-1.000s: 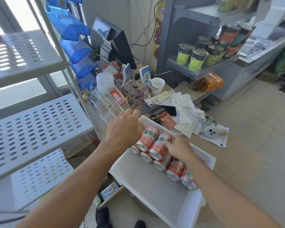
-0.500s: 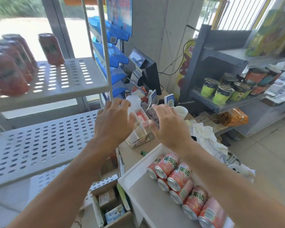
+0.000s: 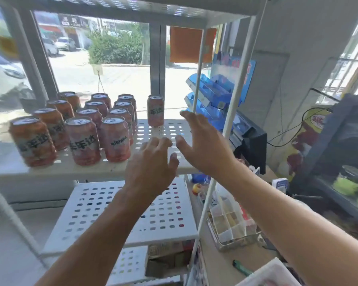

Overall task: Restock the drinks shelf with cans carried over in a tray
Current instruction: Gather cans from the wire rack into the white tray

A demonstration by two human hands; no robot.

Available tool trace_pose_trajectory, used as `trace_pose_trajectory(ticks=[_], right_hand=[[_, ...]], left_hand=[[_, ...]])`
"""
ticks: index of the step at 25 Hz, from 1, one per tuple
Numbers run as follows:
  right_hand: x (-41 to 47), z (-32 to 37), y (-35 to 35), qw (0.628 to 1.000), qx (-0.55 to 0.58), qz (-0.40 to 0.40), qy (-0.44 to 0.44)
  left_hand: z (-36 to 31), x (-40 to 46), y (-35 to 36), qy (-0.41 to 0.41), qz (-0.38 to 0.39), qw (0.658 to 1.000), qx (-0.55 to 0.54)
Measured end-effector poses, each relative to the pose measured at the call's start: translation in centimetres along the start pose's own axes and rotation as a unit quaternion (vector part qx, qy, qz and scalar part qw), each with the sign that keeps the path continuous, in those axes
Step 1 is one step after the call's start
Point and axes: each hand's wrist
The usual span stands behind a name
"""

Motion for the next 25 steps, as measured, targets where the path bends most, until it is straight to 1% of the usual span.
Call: trace_pose_trajectory(ticks=[6, 9, 11, 15, 21, 25], right_hand=[[10.4, -2.4, 6.8, 0.995, 0.024, 0.049, 0.082], [13.7, -4.0, 9.8, 0.99, 0.027, 0.078, 0.113], [15.2, -5.1, 11.2, 0.986, 0.045, 0.084, 0.134], [17.7, -7.0, 13.3, 0.985, 0.072, 0.082, 0.136], [19.9, -8.4, 15.8, 0.978, 0.143, 0.08, 0.13], [19.1, -8.0, 15.9, 0.976, 0.169, 0.046, 0.13]], left_hand=[[2.7, 3.3, 2.5, -0.013, 0.015, 1.0, 0.016], [3.7, 4.4, 3.9, -0.023, 0.028, 0.999, 0.019], [4.1, 4.7, 4.5, -0.027, 0.036, 0.999, 0.017], [4.4, 5.4, 5.0, -0.025, 0.027, 0.999, 0.017], [4.4, 5.9, 5.8, -0.015, 0.009, 1.0, 0.014], [4.3, 5.8, 5.4, -0.027, 0.042, 0.999, -0.01]])
Point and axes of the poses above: each hand's wrist, its own x-axis towards the middle knuckle, its own y-axis out of the palm, z = x × y, and after that the axes turned 4 degrees about x, right-handed
